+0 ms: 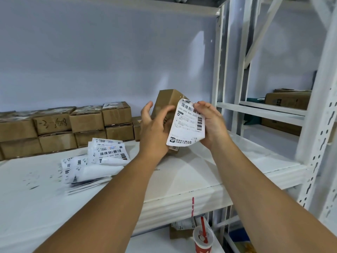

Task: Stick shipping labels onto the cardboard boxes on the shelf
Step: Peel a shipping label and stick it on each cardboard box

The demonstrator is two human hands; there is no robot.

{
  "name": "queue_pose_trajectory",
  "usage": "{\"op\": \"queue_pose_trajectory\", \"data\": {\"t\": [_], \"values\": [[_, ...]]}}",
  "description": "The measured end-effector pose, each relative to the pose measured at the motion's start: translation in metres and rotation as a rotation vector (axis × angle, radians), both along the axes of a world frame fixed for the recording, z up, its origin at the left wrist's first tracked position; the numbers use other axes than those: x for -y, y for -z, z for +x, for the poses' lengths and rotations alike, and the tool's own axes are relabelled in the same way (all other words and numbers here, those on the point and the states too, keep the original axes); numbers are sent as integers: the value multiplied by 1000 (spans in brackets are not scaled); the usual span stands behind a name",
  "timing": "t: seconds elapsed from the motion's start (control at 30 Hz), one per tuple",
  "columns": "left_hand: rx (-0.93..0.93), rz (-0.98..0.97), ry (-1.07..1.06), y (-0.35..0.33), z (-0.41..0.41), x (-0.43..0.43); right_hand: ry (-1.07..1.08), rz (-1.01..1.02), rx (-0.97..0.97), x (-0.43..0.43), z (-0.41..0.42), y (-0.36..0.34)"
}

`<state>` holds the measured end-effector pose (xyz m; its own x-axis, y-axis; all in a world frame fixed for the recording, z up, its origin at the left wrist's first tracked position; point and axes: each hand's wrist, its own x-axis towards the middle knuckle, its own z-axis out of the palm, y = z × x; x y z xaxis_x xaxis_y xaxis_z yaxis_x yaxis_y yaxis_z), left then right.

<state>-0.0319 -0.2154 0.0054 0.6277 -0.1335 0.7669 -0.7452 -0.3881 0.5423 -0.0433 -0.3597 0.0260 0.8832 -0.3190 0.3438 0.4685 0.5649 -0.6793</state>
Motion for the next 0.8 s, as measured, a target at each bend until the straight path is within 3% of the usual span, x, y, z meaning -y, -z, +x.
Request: {"op": "queue_pose_trajectory", "data": {"t": [0.47,0.8], "values": [[-193,-97,225,-7,-6,3,11,-30,-13,-1,-5,-1],[-175,-81,261,-10,-9,2,72,-34,-21,-2,-10,-3]]}}
